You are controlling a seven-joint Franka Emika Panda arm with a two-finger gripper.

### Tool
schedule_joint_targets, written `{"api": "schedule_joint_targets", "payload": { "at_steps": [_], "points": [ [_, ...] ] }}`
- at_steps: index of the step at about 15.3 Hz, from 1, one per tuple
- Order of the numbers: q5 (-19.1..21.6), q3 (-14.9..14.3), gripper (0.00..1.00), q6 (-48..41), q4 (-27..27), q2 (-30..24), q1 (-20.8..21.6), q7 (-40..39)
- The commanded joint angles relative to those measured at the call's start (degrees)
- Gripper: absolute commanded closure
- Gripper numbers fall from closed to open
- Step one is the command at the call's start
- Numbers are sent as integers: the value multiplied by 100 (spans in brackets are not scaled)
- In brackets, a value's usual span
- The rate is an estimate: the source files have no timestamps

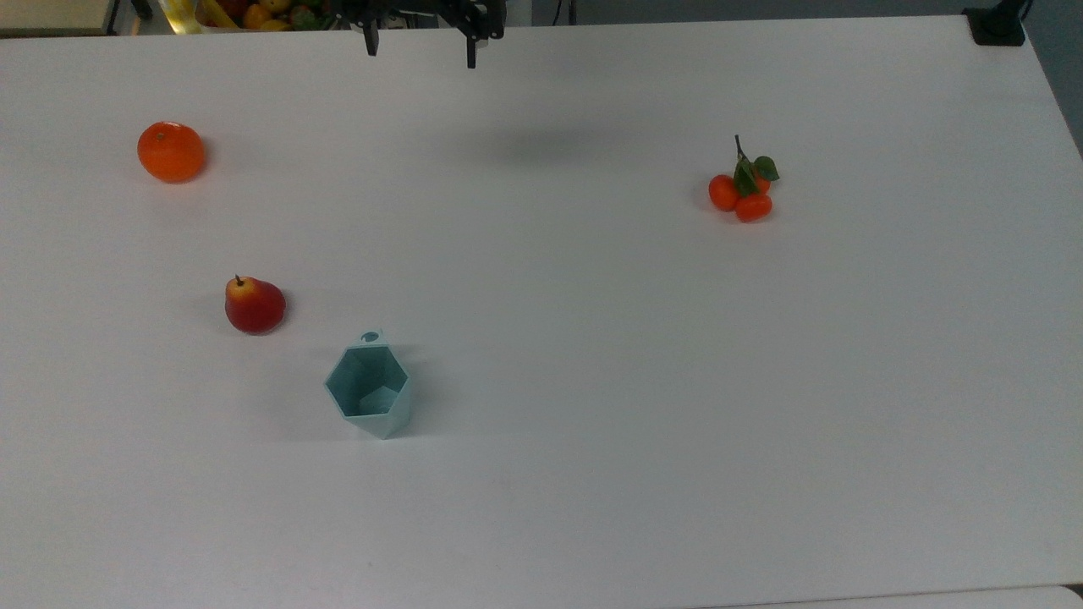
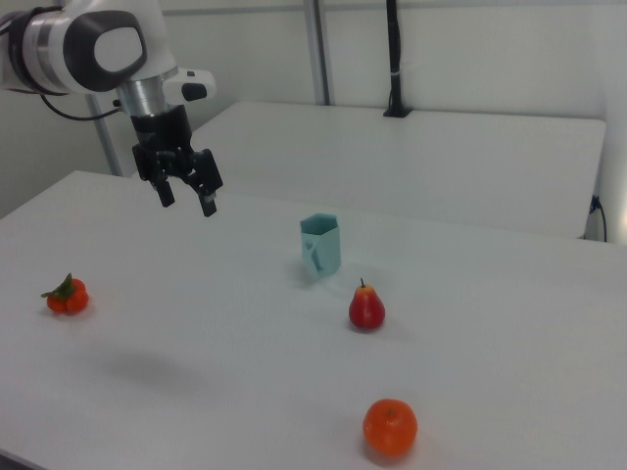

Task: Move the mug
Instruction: 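Move the open gripper down toward the teal mug beside the pear, then lower the gripper onto the teal mug rim and close on it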

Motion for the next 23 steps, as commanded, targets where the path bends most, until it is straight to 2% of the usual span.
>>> {"api": "schedule_joint_targets", "payload": {
  "at_steps": [1, 3, 5, 9, 16, 23],
  "points": [
    [-6, -16, 0, 902, -288, 43, -29, -122],
    [3, -7, 0, 1298, -279, 210, -248, -323],
    [-5, -16, 0, 1684, -270, 429, -275, -534],
    [-6, -16, 0, 2511, -253, 886, -477, -535],
    [-146, -16, 0, 3478, -16, 1888, -600, -570],
    [-164, -16, 0, 4524, 2, 2574, -618, -834]
  ]
}}
